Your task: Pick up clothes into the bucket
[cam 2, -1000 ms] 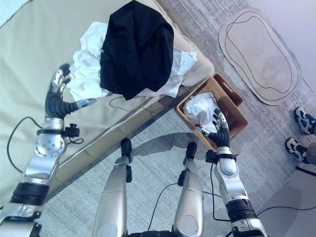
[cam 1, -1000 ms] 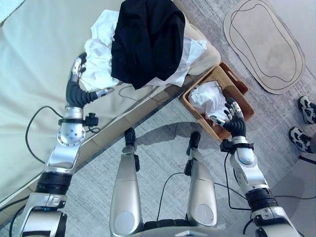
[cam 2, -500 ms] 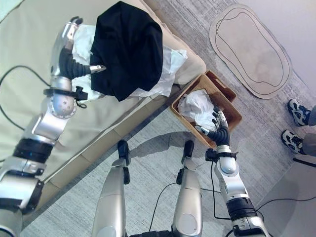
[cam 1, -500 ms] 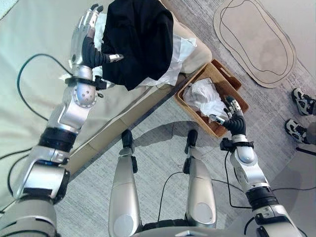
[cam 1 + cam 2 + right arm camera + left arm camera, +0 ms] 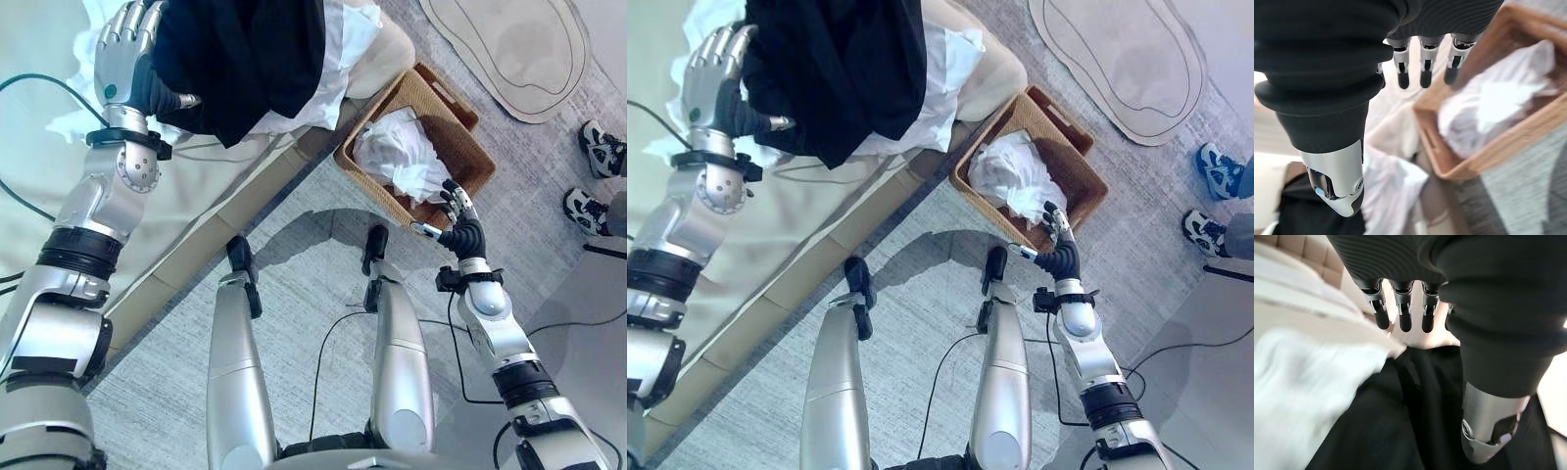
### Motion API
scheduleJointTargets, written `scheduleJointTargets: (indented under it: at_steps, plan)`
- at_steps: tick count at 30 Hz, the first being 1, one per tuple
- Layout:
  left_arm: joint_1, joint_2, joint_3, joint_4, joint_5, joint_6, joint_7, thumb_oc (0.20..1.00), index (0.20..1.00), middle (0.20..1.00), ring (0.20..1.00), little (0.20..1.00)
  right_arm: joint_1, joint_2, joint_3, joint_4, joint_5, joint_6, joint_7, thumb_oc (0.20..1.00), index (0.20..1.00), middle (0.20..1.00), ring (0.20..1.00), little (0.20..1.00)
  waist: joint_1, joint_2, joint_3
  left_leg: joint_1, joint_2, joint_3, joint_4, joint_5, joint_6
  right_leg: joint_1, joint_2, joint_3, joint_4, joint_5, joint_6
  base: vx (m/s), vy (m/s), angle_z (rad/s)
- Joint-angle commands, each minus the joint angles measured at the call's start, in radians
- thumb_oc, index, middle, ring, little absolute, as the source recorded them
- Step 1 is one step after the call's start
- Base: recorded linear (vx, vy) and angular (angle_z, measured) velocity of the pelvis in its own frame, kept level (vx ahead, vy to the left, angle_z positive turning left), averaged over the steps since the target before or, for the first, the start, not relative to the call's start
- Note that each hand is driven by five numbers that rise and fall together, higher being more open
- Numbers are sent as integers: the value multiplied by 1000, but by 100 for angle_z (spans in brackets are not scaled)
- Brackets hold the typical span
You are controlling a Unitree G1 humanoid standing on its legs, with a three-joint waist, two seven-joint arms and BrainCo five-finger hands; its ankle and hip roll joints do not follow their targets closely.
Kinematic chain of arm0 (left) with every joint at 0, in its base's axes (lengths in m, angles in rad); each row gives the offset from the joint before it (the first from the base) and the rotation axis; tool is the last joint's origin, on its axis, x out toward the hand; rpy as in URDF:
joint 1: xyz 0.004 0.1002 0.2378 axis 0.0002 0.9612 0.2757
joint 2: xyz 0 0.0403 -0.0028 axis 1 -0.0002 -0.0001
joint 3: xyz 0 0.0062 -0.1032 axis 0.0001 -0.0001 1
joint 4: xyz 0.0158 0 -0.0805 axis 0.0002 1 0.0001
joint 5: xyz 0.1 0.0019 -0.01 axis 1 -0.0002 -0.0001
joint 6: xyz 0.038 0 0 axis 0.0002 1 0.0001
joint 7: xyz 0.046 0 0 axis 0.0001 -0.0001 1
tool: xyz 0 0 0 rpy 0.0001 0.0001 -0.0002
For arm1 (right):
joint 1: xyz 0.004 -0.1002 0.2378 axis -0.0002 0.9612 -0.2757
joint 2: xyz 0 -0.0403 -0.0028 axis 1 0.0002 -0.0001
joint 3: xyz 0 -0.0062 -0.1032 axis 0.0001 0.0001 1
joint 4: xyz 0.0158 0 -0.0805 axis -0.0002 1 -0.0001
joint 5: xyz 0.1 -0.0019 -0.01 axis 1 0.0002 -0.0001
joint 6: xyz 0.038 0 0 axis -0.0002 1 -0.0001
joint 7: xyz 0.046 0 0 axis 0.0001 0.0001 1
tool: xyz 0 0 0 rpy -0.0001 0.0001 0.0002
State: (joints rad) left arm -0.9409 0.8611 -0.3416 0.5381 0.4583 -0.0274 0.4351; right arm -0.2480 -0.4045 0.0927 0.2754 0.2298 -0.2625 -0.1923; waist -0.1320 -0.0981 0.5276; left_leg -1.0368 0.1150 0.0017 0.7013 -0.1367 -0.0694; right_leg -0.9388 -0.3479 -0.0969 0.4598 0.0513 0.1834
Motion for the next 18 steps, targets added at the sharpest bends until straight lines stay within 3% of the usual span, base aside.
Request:
scheduleJointTargets:
  at_steps: [1, 18]
  plan:
    - [-90, 68, 25, 36, 59, 20, 53, 1000, 1000, 1000, 1000, 1000, 39, -50, -68, -89, 0, -55, -23, 1000, 1000, 1000, 1000, 1000, -9, 9, -21, -18, -17, 15, -20, 10, 17, 10, 2, -21, 124, -87, 25, 27, 33, -2]
    - [-139, 97, -50, 39, 129, 14, 45, 1000, 1000, 1000, 1000, 1000, 55, -48, -70, -87, 20, -73, -10, 1000, 1000, 1000, 1000, 1000, -29, 14, -51, -96, -39, 27, 58, -39, 38, -92, 3, 26, 196, -121, 18, 26, 24, -1]
